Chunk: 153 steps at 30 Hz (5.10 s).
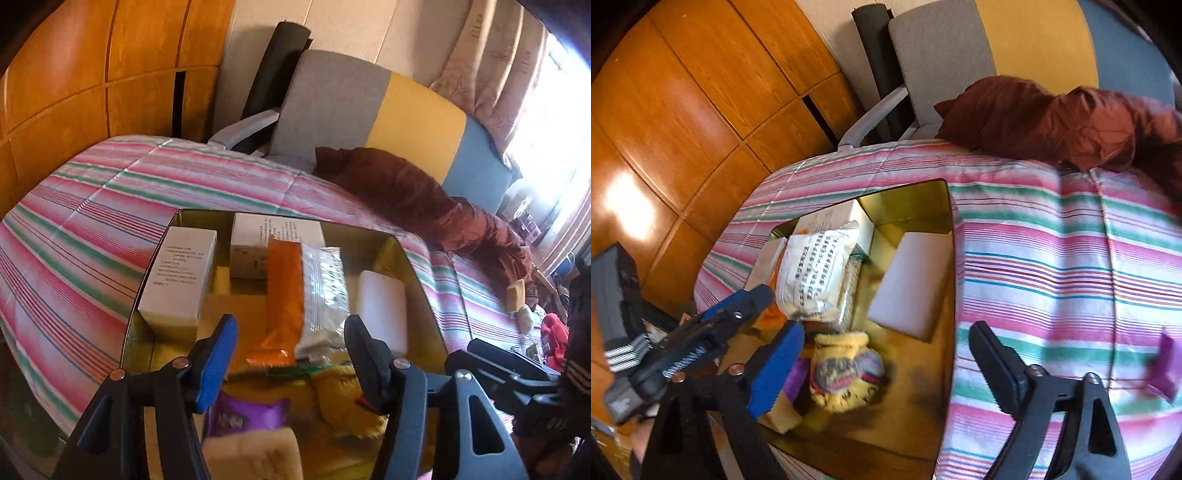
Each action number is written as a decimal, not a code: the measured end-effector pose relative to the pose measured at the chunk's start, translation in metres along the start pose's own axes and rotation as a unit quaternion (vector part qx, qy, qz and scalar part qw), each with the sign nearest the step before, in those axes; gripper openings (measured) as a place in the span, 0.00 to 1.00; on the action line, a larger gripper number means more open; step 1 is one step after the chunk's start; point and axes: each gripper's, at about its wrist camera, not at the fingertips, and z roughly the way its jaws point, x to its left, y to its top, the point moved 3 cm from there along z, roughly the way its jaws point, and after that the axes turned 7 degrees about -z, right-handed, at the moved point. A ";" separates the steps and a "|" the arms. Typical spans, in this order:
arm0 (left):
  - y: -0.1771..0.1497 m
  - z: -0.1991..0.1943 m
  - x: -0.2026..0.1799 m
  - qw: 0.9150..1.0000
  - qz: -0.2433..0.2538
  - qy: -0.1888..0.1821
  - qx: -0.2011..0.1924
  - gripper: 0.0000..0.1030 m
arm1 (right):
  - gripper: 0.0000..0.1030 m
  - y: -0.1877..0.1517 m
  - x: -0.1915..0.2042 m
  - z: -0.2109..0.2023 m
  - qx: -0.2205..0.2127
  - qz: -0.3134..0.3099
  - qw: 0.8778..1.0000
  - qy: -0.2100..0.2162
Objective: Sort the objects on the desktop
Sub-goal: 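Carry the snack packet and white block into the gold tray and release both, then move both tools back toward the cracker pack and purple packet, then grasp the green-edged cracker pack with the right tool, then grasp the purple packet with the left tool while the right tool holds the crackers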
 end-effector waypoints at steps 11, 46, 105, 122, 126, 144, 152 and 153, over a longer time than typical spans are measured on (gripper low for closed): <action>-0.018 -0.026 -0.006 0.999 0.019 0.016 -0.020 0.60 | 1.00 -0.026 0.007 -0.016 -0.005 -0.032 0.998 -0.047; -0.051 -0.040 -0.029 0.997 0.071 0.014 -0.014 0.60 | 1.00 -0.070 -0.026 -0.049 -0.020 -0.016 0.992 -0.125; -0.067 -0.008 -0.149 0.979 0.188 -0.067 0.047 0.60 | 0.81 -0.094 -0.299 -0.105 0.039 0.112 0.959 -0.256; -0.101 0.043 -0.257 0.946 0.277 -0.128 0.111 0.60 | 0.50 -0.096 -0.301 -0.094 0.080 0.095 0.957 -0.261; -0.117 0.060 -0.283 0.934 0.296 -0.144 0.138 0.58 | 0.50 -0.097 -0.300 -0.095 0.083 0.093 0.958 -0.258; -0.154 0.117 -0.338 0.909 0.340 -0.141 0.194 0.58 | 0.51 -0.097 -0.301 -0.097 0.086 0.091 0.958 -0.259; -0.156 0.129 -0.340 0.909 0.347 -0.139 0.187 0.51 | 0.52 -0.099 -0.302 -0.099 0.086 0.090 0.958 -0.260; -0.156 0.131 -0.339 0.908 0.347 -0.140 0.186 0.51 | 0.52 -0.098 -0.302 -0.099 0.086 0.089 0.958 -0.260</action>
